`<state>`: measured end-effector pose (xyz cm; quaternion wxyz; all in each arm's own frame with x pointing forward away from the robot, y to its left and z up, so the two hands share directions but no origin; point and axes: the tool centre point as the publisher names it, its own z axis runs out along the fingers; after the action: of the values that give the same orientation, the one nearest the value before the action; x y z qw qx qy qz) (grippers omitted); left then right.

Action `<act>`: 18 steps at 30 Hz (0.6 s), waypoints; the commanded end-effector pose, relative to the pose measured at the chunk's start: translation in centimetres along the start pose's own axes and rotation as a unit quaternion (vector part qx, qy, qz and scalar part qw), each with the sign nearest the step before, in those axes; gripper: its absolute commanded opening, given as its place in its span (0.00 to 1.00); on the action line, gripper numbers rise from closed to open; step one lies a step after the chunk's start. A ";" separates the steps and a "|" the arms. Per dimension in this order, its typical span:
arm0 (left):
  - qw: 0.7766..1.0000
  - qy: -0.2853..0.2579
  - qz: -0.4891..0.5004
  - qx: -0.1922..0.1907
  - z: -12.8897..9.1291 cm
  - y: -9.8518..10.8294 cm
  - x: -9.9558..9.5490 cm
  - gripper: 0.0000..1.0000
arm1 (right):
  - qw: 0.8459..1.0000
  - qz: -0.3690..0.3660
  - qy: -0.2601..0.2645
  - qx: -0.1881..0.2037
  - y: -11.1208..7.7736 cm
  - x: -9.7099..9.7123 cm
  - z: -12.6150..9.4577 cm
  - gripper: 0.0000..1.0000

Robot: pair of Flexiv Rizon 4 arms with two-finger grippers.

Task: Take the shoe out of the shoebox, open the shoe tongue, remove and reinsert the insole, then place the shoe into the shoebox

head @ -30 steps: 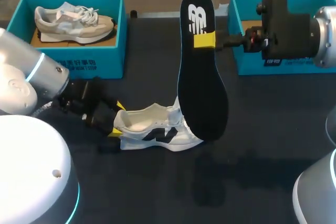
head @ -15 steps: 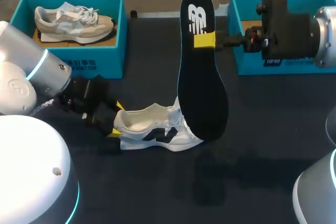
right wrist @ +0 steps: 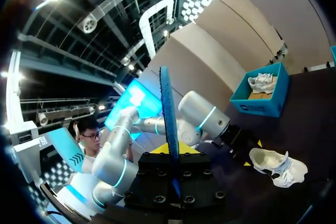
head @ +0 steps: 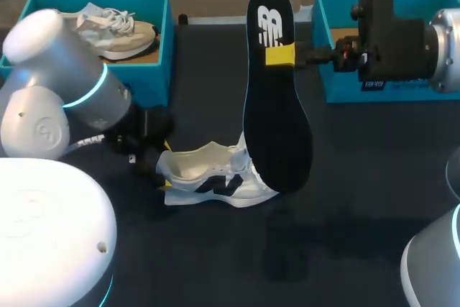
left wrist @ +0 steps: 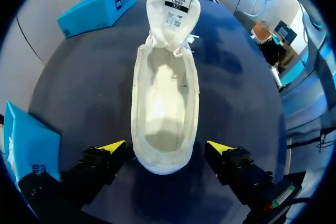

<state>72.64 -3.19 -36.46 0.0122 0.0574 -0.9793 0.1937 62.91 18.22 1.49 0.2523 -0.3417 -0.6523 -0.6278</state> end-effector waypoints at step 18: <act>0.985 -0.031 0.018 -0.167 -2.3 -1.3 0.6 1.00 | 1.000 0.001 -0.001 0.000 0.0 0.0 0.2 0.00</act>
<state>72.55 -3.39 -34.35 -0.0103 0.0419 -0.9965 0.0715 62.91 18.22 1.49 0.2524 -0.3416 -0.6523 -0.6278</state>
